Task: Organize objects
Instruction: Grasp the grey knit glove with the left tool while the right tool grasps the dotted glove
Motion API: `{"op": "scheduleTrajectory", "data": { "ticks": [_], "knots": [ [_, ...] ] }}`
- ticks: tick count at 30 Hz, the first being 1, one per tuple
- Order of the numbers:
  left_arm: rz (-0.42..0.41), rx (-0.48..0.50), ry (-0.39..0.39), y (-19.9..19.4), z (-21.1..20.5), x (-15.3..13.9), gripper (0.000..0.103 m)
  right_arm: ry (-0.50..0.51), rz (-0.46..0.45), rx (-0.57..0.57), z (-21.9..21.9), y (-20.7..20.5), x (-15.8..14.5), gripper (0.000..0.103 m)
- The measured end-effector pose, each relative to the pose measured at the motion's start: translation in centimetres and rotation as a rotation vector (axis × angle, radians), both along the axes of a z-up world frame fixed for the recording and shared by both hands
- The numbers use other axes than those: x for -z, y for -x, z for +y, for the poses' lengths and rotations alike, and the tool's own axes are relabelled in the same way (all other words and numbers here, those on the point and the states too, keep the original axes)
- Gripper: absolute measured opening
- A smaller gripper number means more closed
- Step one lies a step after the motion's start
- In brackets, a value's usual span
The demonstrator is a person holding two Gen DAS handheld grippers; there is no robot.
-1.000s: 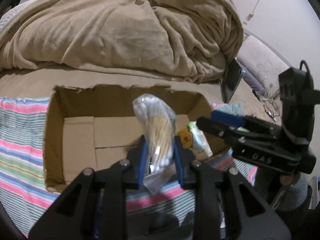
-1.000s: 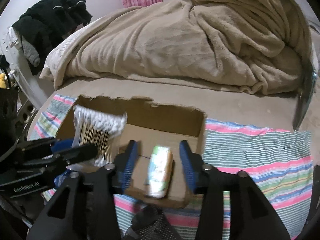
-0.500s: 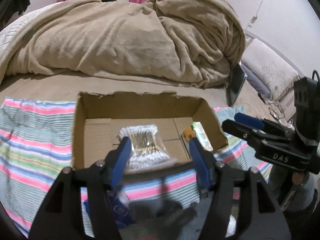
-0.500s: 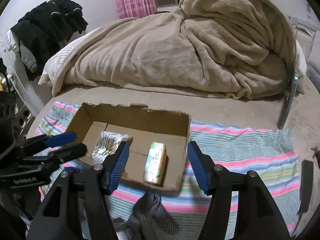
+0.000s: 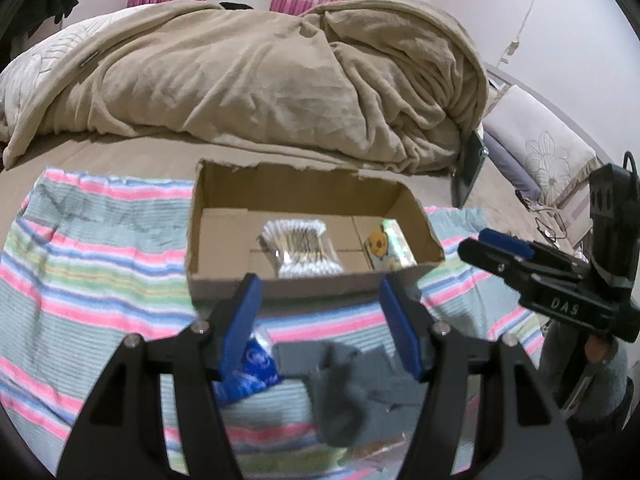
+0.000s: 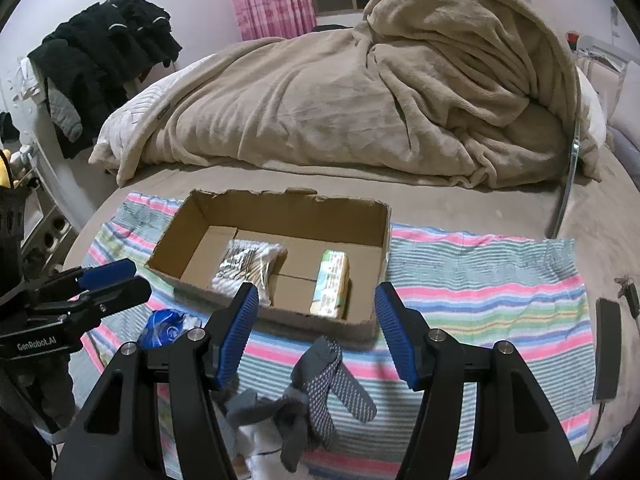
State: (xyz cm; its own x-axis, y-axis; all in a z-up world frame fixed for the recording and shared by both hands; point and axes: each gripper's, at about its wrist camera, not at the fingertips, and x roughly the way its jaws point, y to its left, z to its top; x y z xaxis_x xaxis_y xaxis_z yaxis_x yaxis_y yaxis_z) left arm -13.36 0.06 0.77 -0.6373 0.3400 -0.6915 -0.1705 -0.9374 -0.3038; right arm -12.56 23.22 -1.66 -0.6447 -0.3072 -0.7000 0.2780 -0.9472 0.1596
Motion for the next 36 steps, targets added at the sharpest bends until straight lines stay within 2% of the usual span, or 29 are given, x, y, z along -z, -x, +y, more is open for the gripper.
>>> {"op": "scheduleTrajectory", "data": {
  "ticks": [15,36],
  "knots": [
    [-0.083,-0.020,0.000,-2.6,0.2,2.8,0.063,0.004,-0.036,-0.021,-0.3,-2.7,1.1,0.064],
    [-0.226,0.026,-0.030,-3.7,2.2,8.0,0.063,0.007,-0.132,-0.033,0.0,-2.2,5.4,0.064]
  ]
}}
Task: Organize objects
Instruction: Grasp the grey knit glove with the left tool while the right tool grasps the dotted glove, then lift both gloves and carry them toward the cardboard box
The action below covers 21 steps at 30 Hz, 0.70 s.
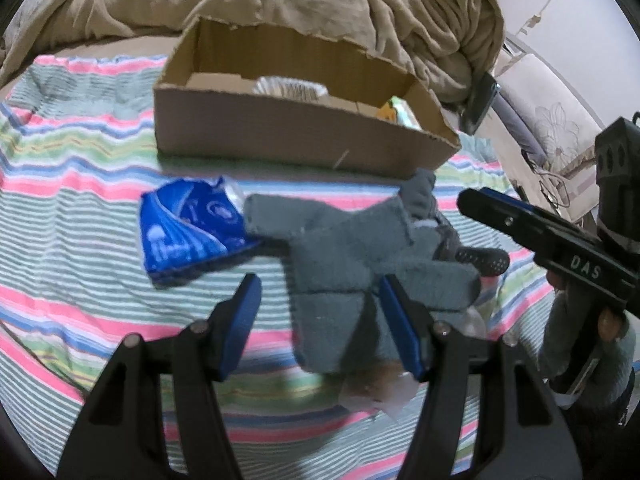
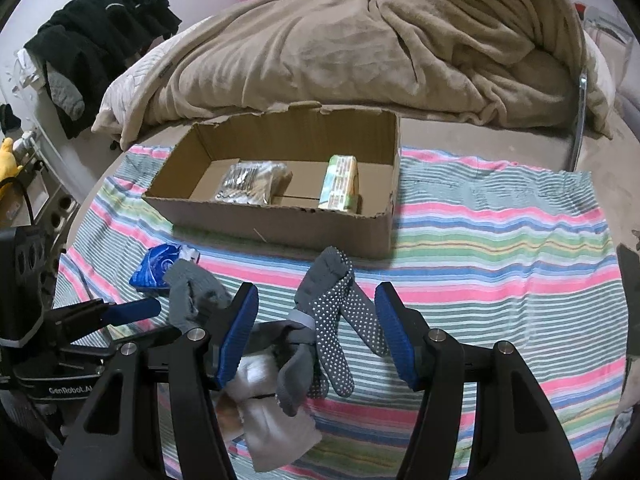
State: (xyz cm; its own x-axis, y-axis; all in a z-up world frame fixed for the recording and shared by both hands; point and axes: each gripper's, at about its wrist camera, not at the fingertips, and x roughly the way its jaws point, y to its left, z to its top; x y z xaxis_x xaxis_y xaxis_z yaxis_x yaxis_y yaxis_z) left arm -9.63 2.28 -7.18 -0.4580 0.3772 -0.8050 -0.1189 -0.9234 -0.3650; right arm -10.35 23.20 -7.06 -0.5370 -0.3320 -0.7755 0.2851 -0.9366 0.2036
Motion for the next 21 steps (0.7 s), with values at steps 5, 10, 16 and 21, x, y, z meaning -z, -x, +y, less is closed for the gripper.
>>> {"op": "scheduleTrajectory", "data": {
  "ticks": [5,10,16,21],
  "knots": [
    [-0.019,0.014,-0.014,0.2,0.3,0.8,0.063,0.000,-0.020,-0.002,0.0,0.5,0.9,0.064],
    [-0.034,0.022,-0.018,0.5,0.6,1.7,0.063,-0.002,-0.043,-0.009,-0.1,1.1,1.9,0.064],
    [-0.024,0.041,0.005,0.9,1.3,2.3,0.062,0.002,-0.072,-0.019,0.0,2.1,3.1,0.064],
    [-0.014,0.063,0.000,1.4,1.9,2.5,0.052,0.003,-0.084,-0.041,-0.6,2.7,3.8,0.064]
  ]
}}
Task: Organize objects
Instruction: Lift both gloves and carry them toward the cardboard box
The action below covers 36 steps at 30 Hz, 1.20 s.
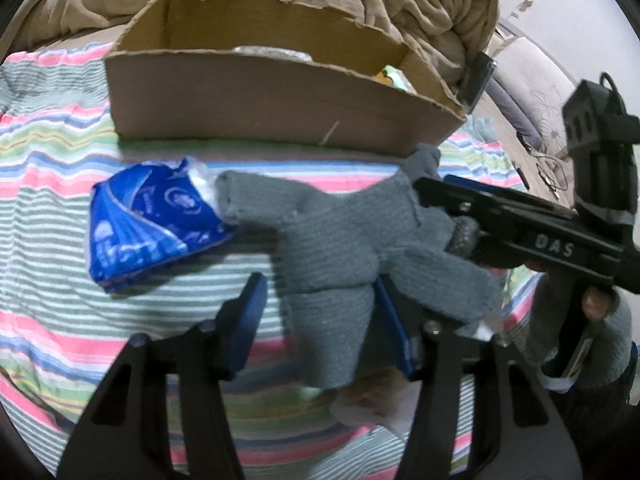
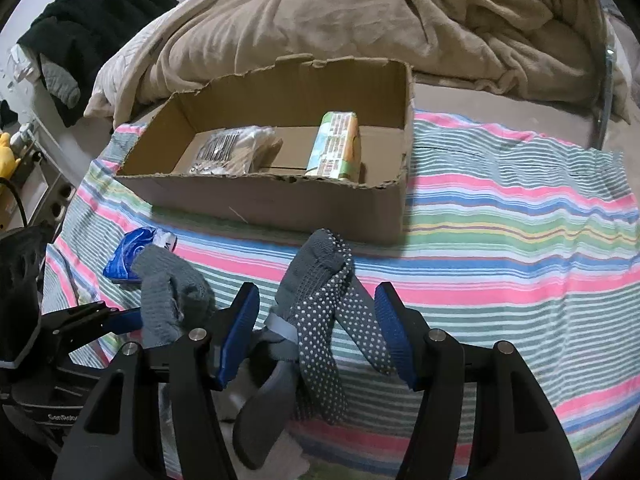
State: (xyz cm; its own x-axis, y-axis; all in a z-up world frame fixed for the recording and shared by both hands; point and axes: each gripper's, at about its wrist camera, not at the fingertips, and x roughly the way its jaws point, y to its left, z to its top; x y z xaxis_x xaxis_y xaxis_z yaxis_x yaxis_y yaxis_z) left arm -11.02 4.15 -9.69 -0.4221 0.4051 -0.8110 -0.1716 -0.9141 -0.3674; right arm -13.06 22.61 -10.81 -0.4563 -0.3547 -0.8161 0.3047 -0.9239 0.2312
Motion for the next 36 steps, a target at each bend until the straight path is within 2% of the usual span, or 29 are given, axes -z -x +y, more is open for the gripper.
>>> {"op": "scheduleTrajectory", "data": {
  "ticks": [2,4,5,9,12,36],
  "knots": [
    [0.006,0.015,-0.008,0.0,0.3,0.1,0.042,0.000,-0.002,-0.006,-0.2,0.2,0.3,0.062],
    [0.014,0.025,-0.010,0.1,0.8,0.0,0.041,0.001,-0.001,-0.011,-0.3,0.2,0.4,0.049],
    [0.019,0.028,-0.011,0.1,0.9,-0.1,0.040,-0.001,-0.002,-0.012,-0.3,0.3,0.5,0.039],
    [0.027,0.038,-0.028,-0.1,0.8,-0.3,0.037,0.018,0.000,-0.012,0.1,0.1,0.2,0.029],
    [0.038,0.033,-0.034,-0.3,0.8,-0.7,0.037,0.024,0.013,-0.011,0.1,-0.2,-0.4,0.026],
    [0.171,-0.036,-0.049,-1.9,-1.9,-6.3,0.037,0.061,0.169,0.034,1.9,-2.9,-7.2,0.024]
  ]
}}
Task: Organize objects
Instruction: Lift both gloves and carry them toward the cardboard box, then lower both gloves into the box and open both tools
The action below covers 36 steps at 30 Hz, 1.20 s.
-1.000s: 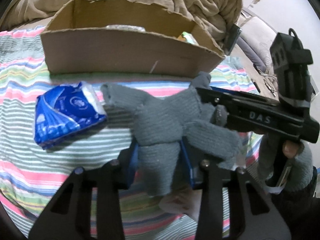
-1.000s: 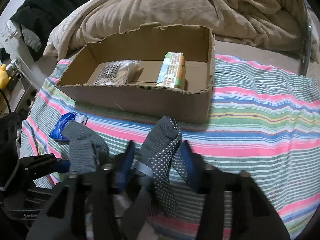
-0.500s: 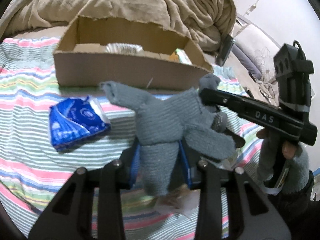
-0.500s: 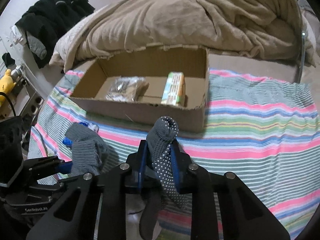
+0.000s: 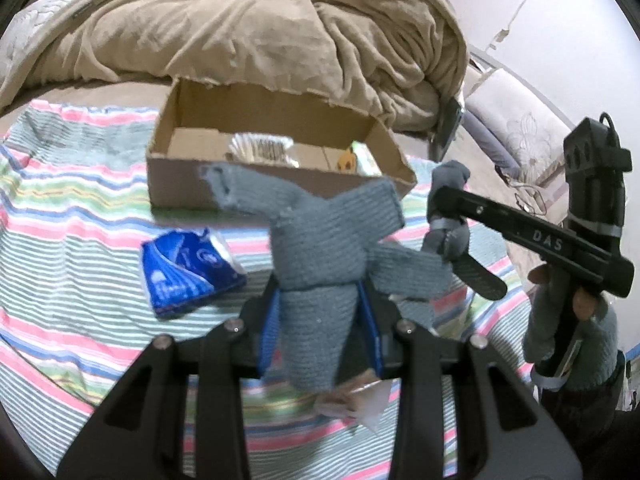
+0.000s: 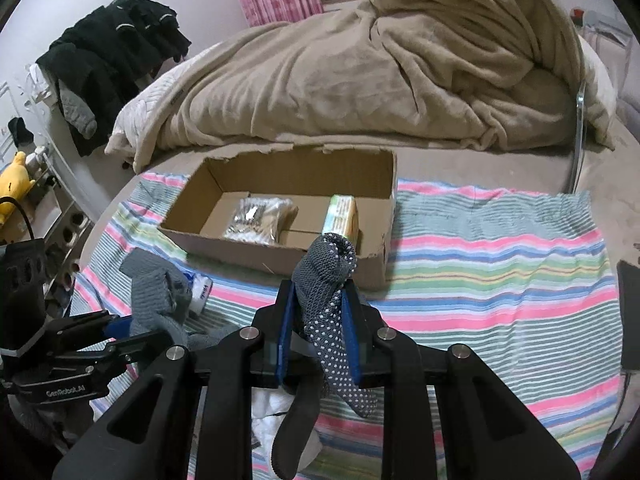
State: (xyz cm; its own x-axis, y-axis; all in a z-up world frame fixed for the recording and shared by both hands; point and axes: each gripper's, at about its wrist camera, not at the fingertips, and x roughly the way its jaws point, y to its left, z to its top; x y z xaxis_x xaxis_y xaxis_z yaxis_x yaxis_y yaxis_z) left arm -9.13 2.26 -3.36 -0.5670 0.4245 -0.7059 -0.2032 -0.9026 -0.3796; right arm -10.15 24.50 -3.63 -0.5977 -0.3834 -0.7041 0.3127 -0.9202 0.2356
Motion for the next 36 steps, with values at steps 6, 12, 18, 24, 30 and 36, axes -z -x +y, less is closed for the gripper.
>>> {"op": "scheduleTrajectory", "data": {
  "ticks": [6,12,18,24,30,36],
  "knots": [
    [0.033,-0.028,0.003,0.1,-1.1,-1.4,0.037,0.009,0.032,-0.004,0.0,-0.3,-1.6,0.024],
    [0.063,-0.054,0.007,0.2,-2.2,-2.6,0.037,0.009,0.057,-0.015,-0.5,-0.2,-2.8,0.024],
    [0.090,-0.062,0.018,0.5,-2.9,-3.6,0.037,0.010,0.079,-0.025,-1.0,0.3,-3.8,0.024],
    [0.126,-0.072,0.035,1.6,-3.8,-4.8,0.037,0.011,0.101,-0.032,-1.5,1.0,-4.7,0.024],
    [0.135,-0.083,0.042,2.6,-4.3,-5.1,0.037,0.007,0.107,-0.037,-1.9,2.1,-4.9,0.024],
    [0.144,-0.093,0.055,3.9,-4.9,-5.2,0.037,0.014,0.118,-0.039,-2.2,3.3,-5.3,0.024]
  ]
}}
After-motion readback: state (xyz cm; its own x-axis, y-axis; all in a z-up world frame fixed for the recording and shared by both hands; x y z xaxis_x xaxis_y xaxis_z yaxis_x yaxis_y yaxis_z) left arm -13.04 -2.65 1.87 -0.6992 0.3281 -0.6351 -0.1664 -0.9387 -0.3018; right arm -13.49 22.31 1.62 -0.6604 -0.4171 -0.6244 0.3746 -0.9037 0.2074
